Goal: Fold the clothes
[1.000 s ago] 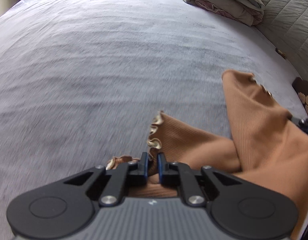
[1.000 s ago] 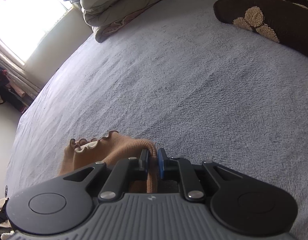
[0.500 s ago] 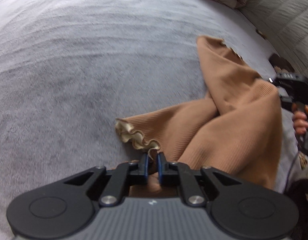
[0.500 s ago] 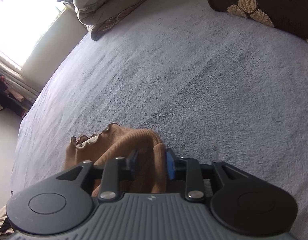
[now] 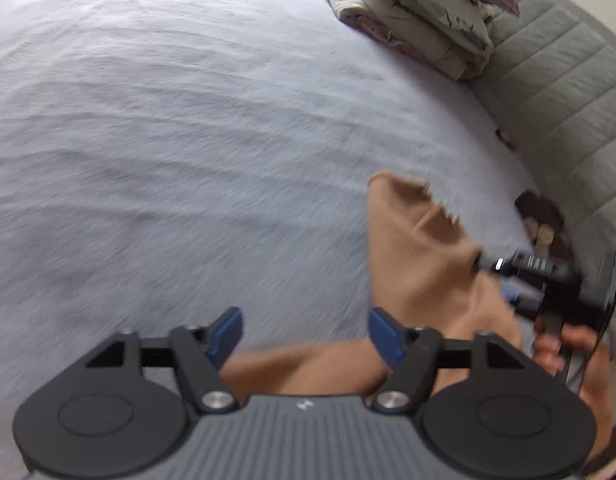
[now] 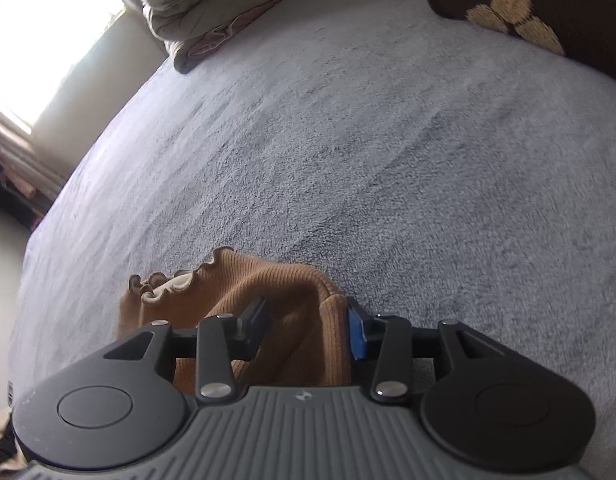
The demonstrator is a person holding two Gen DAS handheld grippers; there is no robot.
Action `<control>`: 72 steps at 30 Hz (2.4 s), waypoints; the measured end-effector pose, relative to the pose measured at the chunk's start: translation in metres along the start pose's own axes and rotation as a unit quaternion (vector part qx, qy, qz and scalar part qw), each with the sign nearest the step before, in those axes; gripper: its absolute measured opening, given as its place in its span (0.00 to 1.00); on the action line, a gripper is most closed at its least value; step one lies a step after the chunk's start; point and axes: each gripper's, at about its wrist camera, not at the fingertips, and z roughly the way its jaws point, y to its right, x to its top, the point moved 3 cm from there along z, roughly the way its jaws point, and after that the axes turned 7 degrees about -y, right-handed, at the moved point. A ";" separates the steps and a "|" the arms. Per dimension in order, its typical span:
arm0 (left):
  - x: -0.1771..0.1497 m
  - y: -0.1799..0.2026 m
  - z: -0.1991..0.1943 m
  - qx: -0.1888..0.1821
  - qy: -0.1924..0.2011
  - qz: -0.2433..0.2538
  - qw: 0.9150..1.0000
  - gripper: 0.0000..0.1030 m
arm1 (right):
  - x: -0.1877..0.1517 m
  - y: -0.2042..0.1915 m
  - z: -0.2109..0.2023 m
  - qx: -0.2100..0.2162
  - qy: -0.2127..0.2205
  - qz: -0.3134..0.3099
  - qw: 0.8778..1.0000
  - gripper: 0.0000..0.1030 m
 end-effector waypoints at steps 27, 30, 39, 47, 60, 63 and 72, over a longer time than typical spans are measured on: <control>0.041 0.059 0.072 -0.050 0.051 -0.022 0.997 0.15 | 0.003 -0.018 0.010 0.033 -0.059 -0.098 0.993 0.44; 0.034 0.057 0.030 -0.017 0.096 -0.003 0.995 0.14 | -0.015 -0.036 0.013 0.040 -0.066 -0.137 0.988 0.43; 0.000 0.032 -0.078 0.035 0.179 -0.003 0.983 0.09 | -0.064 -0.078 -0.012 0.109 -0.039 -0.173 0.978 0.07; -0.029 0.055 -0.168 0.052 0.272 0.037 0.960 0.08 | -0.066 -0.124 -0.120 0.135 0.117 -0.203 0.963 0.07; -0.048 0.095 -0.308 0.061 0.412 0.063 0.907 0.07 | -0.059 -0.198 -0.267 0.176 0.247 -0.259 0.917 0.06; -0.057 0.098 -0.330 0.055 0.433 0.063 0.897 0.07 | -0.063 -0.205 -0.298 0.184 0.272 -0.271 0.905 0.06; -0.076 0.112 -0.378 0.030 0.477 0.069 0.875 0.07 | -0.074 -0.216 -0.377 0.195 0.336 -0.293 0.873 0.06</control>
